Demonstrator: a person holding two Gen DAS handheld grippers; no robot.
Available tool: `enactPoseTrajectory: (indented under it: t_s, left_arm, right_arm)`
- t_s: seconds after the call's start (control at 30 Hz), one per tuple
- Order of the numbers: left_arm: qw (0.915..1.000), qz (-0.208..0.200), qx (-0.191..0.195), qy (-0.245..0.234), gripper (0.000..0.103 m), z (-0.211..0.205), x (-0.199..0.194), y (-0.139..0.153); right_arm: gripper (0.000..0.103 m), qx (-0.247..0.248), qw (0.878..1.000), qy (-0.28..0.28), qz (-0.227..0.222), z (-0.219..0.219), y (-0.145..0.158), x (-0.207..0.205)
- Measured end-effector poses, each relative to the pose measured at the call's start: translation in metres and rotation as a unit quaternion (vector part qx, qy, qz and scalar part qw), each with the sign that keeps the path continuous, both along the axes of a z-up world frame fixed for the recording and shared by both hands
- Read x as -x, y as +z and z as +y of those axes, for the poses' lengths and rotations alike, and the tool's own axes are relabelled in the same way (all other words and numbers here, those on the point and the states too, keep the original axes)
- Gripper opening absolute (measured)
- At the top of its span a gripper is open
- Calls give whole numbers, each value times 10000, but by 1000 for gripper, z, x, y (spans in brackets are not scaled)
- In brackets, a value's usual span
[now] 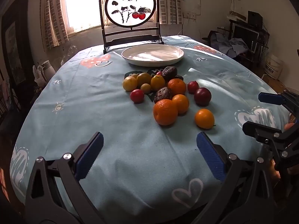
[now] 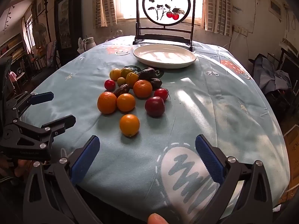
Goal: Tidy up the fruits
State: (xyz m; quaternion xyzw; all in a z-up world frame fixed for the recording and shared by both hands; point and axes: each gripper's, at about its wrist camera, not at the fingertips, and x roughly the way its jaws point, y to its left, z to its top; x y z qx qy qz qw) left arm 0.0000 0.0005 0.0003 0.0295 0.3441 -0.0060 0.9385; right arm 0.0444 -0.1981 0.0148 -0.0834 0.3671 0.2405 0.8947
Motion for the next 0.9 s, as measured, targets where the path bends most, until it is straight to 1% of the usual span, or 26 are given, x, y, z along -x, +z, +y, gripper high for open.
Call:
enactPoseTrajectory:
  t_s: [0.17, 0.2, 0.23, 0.47, 0.53, 0.9]
  left_arm:
    - [10000, 29, 23, 86, 101, 1, 0, 0]
    - [10000, 55, 79, 8, 101, 4, -2, -4]
    - [10000, 54, 64, 20, 101, 5, -3, -5]
    - [10000, 47, 38, 25, 101, 4, -2, -5]
    - [10000, 55, 54, 29, 101, 5, -2, -6]
    - [9999, 97, 58, 33, 101, 4, -3, -10]
  right_arm:
    - [102, 16, 10000, 4, -49, 0, 2, 2]
    - [102, 19, 10000, 6, -61, 0, 2, 3]
    - [102, 8, 10000, 0, 24, 1, -1, 0]
    - [102, 11, 10000, -17, 40, -3, 7, -3]
    - [102, 10, 10000, -19, 42, 2, -4, -3]
    - [102, 10, 10000, -25, 78, 2, -5, -2]
